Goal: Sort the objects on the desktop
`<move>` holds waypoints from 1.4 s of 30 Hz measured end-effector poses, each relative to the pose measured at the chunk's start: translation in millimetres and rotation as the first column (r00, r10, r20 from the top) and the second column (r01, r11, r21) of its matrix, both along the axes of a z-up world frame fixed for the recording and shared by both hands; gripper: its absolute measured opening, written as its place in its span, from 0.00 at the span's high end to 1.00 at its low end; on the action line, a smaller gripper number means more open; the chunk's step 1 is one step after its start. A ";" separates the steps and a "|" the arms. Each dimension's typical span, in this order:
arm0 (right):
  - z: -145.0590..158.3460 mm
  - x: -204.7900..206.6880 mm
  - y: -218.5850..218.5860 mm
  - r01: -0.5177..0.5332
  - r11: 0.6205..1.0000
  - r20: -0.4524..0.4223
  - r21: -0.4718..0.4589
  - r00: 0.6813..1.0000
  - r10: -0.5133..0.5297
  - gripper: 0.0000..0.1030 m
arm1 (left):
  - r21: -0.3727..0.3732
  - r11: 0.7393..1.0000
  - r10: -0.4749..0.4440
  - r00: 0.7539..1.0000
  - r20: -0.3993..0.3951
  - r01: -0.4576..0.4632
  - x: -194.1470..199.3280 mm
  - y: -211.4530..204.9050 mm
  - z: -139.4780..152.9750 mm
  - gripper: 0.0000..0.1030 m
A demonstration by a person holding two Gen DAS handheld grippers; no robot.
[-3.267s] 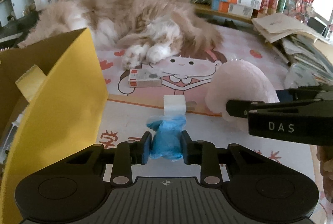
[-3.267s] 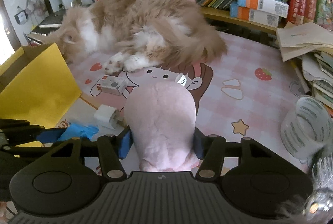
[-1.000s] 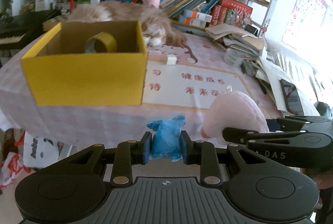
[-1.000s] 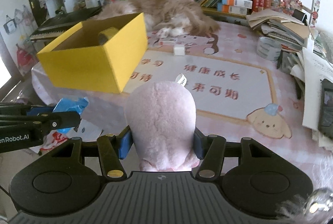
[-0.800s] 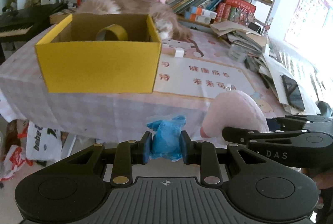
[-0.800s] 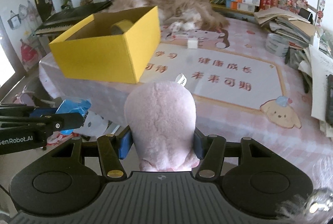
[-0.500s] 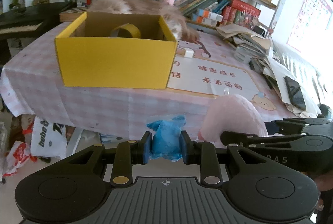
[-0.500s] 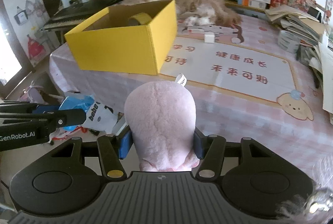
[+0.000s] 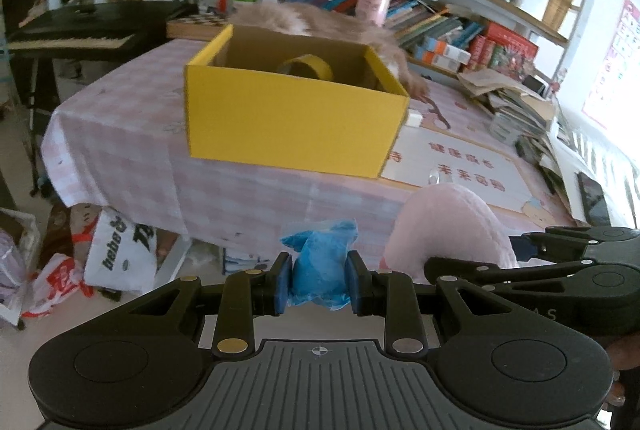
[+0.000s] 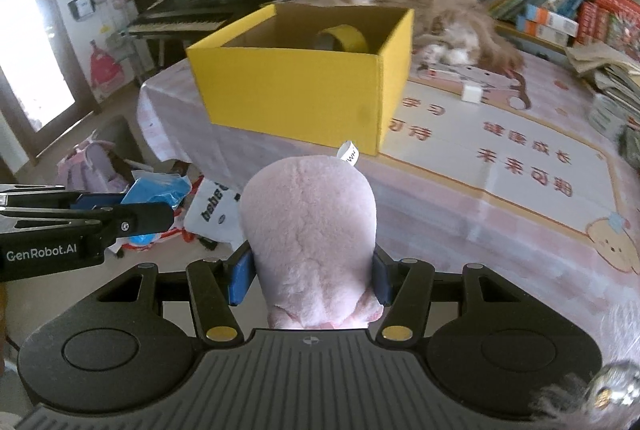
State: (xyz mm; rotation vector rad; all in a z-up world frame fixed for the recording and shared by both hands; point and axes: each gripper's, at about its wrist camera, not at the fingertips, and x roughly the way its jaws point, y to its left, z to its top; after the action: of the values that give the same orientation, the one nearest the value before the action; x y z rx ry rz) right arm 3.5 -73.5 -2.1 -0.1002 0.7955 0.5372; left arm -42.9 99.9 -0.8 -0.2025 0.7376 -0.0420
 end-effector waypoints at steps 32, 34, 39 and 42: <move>39.1 55.4 45.3 -0.183 0.980 0.107 0.075 0.979 0.174 0.47 | 0.017 0.991 0.130 0.985 0.111 -0.132 44.3 34.9 41.1 0.74; 49.4 66.9 45.4 -0.187 0.978 0.134 0.095 0.976 0.173 0.47 | 0.022 0.991 0.127 0.983 0.134 -0.131 54.7 35.2 47.9 0.74; 74.6 100.4 48.4 -0.199 0.971 0.209 0.129 0.963 0.169 0.47 | 0.052 0.991 0.109 0.976 0.189 -0.120 87.7 33.8 64.3 0.74; 83.3 124.5 50.1 -0.205 0.970 0.237 0.134 0.957 0.169 0.47 | 0.072 0.990 0.103 0.972 0.211 -0.121 109.6 33.7 70.2 0.74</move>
State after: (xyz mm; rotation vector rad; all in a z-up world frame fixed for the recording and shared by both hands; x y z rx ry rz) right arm 128.0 -23.4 81.1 -0.0891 0.5229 0.7533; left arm 66.7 133.7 69.4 -0.1557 0.5178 0.0746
